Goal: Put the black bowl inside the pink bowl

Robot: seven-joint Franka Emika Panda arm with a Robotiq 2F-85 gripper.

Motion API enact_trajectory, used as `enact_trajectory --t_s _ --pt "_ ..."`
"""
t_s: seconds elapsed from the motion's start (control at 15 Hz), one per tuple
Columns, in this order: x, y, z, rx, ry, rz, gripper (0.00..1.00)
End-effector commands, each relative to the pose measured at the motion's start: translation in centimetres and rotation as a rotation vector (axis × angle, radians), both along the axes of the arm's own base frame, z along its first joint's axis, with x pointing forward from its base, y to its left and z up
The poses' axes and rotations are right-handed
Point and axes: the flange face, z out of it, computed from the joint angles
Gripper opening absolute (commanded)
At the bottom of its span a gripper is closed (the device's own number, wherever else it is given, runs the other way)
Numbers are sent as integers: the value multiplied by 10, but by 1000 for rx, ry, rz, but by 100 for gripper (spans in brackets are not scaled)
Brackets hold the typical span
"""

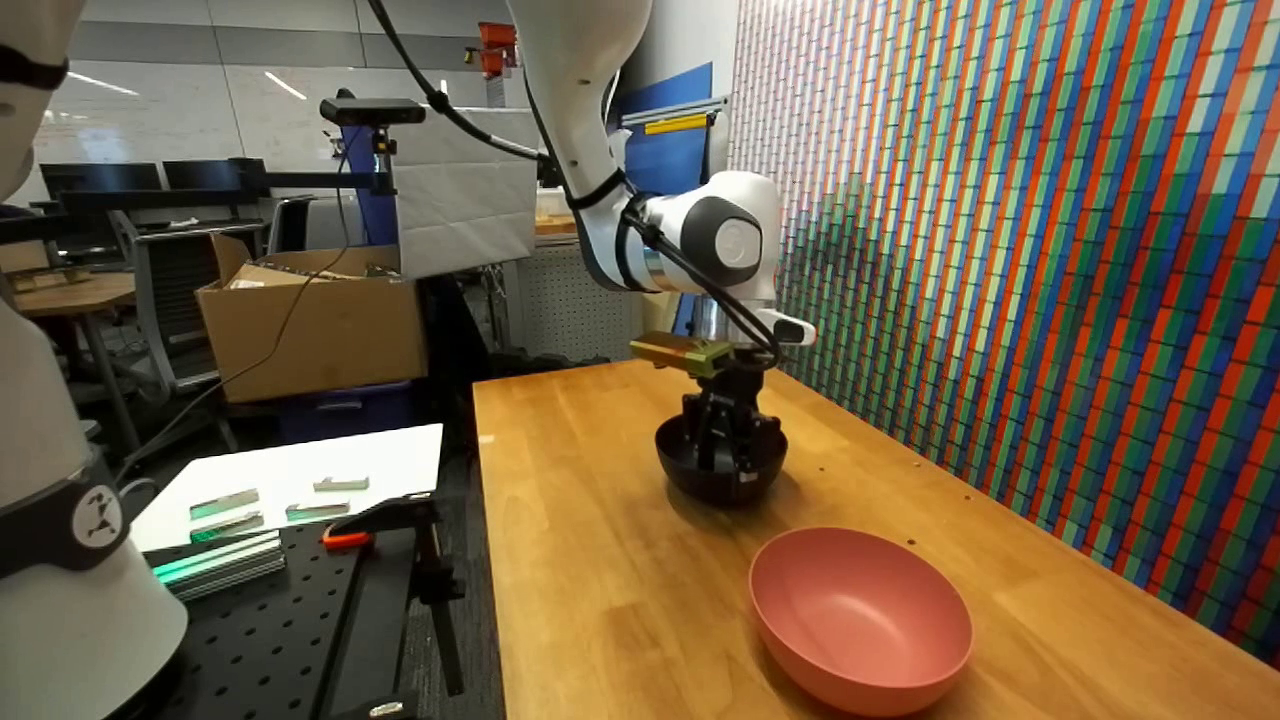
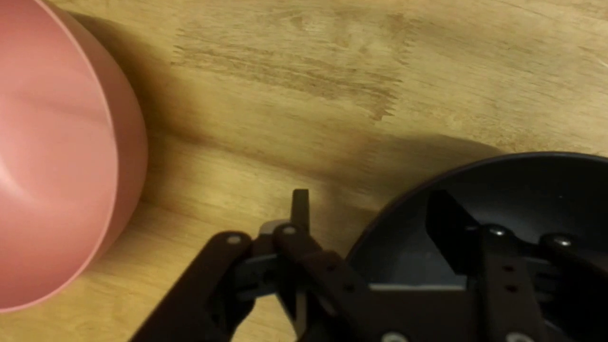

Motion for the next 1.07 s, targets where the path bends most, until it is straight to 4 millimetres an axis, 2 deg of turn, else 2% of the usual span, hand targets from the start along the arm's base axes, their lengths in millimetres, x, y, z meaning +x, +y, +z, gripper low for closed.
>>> enact_trajectory --t_s 0.0,0.27,0.47,0.53,0.6,1.0 --pt "9 2 1 3 -25 -20 35" --pt "16 -6 16 2 -49 -32 6" --pt "25 -19 32 3 -74 -50 2" --pt "28 -22 39 8 -83 -58 5" --pt "31 -25 45 12 -92 -66 3" --pt "46 -49 81 32 -136 -114 4"
